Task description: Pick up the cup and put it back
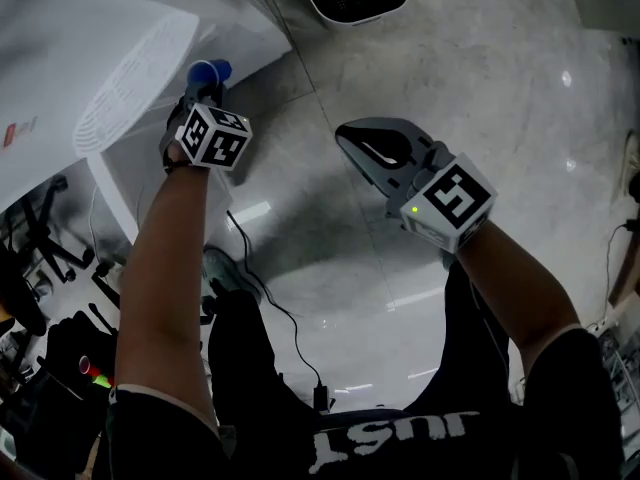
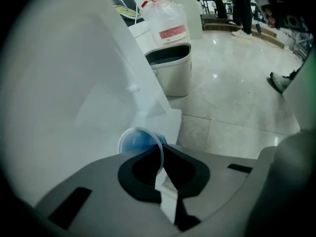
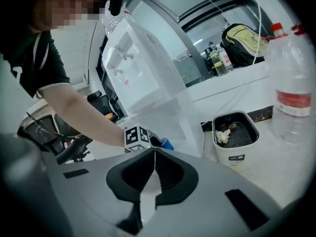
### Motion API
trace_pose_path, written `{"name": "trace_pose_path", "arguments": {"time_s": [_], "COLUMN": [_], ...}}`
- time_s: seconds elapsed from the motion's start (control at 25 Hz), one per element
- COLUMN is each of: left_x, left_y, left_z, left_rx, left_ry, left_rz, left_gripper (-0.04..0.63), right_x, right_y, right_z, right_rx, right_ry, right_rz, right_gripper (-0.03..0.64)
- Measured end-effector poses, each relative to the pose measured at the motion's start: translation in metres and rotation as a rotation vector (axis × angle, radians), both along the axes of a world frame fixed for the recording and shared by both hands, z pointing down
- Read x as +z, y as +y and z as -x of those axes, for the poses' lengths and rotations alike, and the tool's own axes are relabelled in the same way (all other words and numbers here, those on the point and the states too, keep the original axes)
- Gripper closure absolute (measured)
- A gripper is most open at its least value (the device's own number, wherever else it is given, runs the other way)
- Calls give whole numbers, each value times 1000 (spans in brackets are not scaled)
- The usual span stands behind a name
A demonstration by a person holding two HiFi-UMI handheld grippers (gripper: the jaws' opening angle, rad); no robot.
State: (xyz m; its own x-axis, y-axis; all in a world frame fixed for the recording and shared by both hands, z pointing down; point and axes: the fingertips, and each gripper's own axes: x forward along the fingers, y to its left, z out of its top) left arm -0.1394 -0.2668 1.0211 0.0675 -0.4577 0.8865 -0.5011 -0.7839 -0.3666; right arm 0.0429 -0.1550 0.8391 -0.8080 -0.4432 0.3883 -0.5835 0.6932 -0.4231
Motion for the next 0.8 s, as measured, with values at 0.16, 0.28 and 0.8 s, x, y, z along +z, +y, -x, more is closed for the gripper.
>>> {"name": "trace_pose_path", "arguments": {"time_s": [0.16, 0.28, 0.8], "left_x": [-51, -108, -664], "left_y": [56, 110, 110], "left_z": [-21, -44, -20], "left_rx": [23, 110, 202], "left_ry": [66, 124, 504], "left_rz": [62, 111, -143], "left_gripper": [577, 577, 577], "right_x": [-54, -109, -511], "right_y": [14, 32, 54], "right_z": [2, 5, 50], "right_rx": [13, -9, -117], "right_ry": [11, 23, 25], "right_rz": [4, 15, -176], "right_gripper": [583, 583, 583]}}
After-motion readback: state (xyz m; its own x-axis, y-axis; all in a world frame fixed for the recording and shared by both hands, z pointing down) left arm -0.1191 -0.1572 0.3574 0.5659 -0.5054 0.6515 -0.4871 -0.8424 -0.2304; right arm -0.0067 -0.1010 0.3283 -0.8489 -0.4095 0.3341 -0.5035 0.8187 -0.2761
